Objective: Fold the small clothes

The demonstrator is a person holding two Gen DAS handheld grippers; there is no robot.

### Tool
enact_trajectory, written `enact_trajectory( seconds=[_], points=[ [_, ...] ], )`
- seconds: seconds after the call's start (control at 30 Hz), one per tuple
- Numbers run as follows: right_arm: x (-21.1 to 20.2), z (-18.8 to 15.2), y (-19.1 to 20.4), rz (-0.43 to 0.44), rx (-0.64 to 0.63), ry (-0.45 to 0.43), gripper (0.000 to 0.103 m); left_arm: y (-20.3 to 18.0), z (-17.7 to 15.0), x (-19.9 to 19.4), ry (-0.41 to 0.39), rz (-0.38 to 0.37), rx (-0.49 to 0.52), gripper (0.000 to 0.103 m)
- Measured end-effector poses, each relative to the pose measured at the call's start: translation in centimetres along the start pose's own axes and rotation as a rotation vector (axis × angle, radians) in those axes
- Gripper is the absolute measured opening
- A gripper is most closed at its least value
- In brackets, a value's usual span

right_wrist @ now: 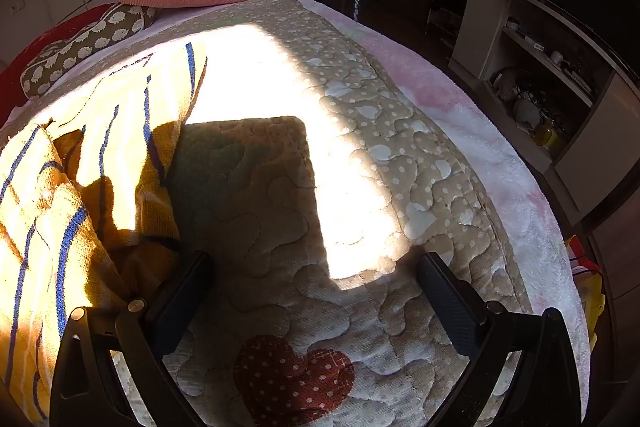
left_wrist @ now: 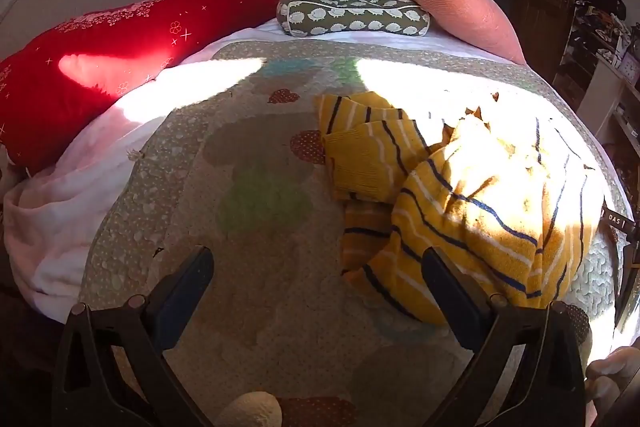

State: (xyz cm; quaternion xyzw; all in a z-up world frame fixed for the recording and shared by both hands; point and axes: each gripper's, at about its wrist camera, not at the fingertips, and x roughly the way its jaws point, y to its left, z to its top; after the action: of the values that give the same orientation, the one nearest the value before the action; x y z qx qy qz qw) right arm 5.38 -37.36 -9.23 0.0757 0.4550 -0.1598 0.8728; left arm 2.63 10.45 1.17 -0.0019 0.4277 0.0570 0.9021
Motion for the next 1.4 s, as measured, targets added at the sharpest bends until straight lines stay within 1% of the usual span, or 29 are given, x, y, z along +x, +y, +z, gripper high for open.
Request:
enact_trajectory(
  seconds=[0.1, 0.17, 0.23, 0.3, 0.37, 0.57, 0.6, 0.67, 0.73, 0.87, 0.97, 1.13, 1.4],
  points=[
    [0.0, 0.0, 0.0, 0.0, 0.0, 0.0, 0.102, 4.4, 1.5, 2.0, -0.005, 0.111, -0.065, 0.103],
    [0.0, 0.0, 0.0, 0.0, 0.0, 0.0, 0.102, 7.1, 2.5, 3.8, -0.011, 0.169, -0.08, 0.103],
    [0.0, 0.0, 0.0, 0.0, 0.0, 0.0, 0.102, 9.7, 3.7, 6.3, 0.014, 0.234, -0.091, 0.103],
    [0.0, 0.0, 0.0, 0.0, 0.0, 0.0, 0.102, 12.3, 4.7, 9.0, 0.049, 0.271, -0.127, 0.103],
    [0.0, 0.0, 0.0, 0.0, 0.0, 0.0, 0.102, 15.0, 5.4, 11.7, 0.101, 0.278, -0.17, 0.103],
    [0.0, 0.0, 0.0, 0.0, 0.0, 0.0, 0.102, 20.7, 5.9, 17.6, 0.21, 0.349, -0.288, 0.103],
    [0.0, 0.0, 0.0, 0.0, 0.0, 0.0, 0.102, 21.3, 5.9, 18.2, 0.222, 0.334, -0.309, 0.103],
    [0.0, 0.0, 0.0, 0.0, 0.0, 0.0, 0.102, 22.3, 5.7, 18.7, 0.229, 0.281, -0.358, 0.103],
    [0.0, 0.0, 0.0, 0.0, 0.0, 0.0, 0.102, 22.6, 5.4, 19.0, 0.216, 0.261, -0.396, 0.103],
    [0.0, 0.0, 0.0, 0.0, 0.0, 0.0, 0.102, 23.0, 4.5, 18.9, 0.159, 0.223, -0.446, 0.103],
    [0.0, 0.0, 0.0, 0.0, 0.0, 0.0, 0.102, 23.3, 4.5, 19.0, 0.16, 0.192, -0.472, 0.103],
    [0.0, 0.0, 0.0, 0.0, 0.0, 0.0, 0.102, 22.8, 5.0, 19.3, 0.161, 0.193, -0.471, 0.103],
    [0.0, 0.0, 0.0, 0.0, 0.0, 0.0, 0.102, 22.9, 4.8, 19.1, 0.161, 0.19, -0.475, 0.103]
  ],
)
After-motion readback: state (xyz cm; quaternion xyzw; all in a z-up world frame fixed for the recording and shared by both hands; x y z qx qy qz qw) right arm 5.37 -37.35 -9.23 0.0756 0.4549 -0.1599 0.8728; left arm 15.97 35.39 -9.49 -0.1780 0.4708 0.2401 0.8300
